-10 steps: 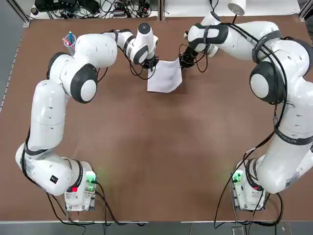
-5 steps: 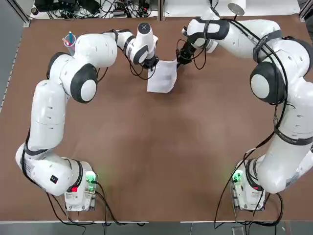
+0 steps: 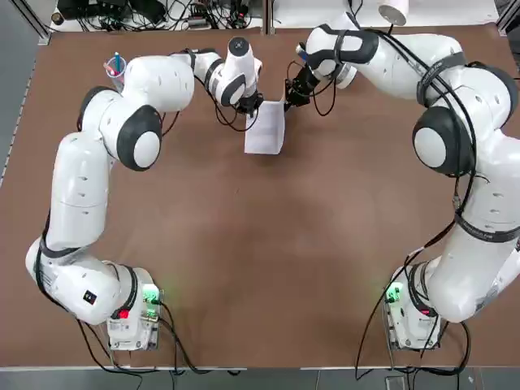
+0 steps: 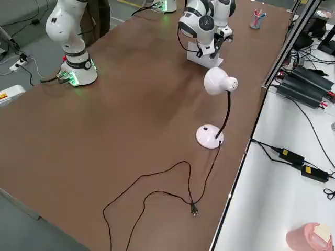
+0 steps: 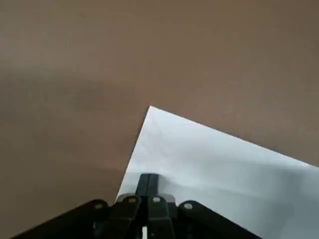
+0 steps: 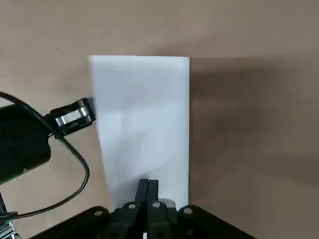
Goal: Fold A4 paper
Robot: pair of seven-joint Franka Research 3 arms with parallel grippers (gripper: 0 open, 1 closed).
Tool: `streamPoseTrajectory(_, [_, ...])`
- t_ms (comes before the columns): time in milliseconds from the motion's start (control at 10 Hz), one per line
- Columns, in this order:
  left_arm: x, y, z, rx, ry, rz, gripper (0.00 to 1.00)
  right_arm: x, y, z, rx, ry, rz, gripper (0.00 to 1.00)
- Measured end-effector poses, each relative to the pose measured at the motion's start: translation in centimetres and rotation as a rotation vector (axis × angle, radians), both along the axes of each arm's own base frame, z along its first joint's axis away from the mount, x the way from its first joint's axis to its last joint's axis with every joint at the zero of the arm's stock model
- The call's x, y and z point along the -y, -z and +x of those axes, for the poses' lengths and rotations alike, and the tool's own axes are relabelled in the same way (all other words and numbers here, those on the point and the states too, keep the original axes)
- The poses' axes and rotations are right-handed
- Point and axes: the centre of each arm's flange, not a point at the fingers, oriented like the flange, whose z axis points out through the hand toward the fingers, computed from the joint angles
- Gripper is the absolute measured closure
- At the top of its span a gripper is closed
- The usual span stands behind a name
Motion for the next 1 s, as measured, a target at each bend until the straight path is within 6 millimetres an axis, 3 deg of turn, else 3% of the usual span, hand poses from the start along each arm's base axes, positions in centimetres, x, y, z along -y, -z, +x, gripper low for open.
streamPoseTrajectory(200, [-0.2, 0.0, 0.2, 0.003, -0.003, -0.003, 0.99, -0.7, 0.6, -0.5, -0.006, -0.01, -0.003, 0.95])
streamPoseTrajectory(1000, [-0.2, 0.0, 0.2, 0.008, -0.003, -0.008, 0.99, -4.2, 6.8, -3.3, 0.003, -0.013, -0.059, 0.99])
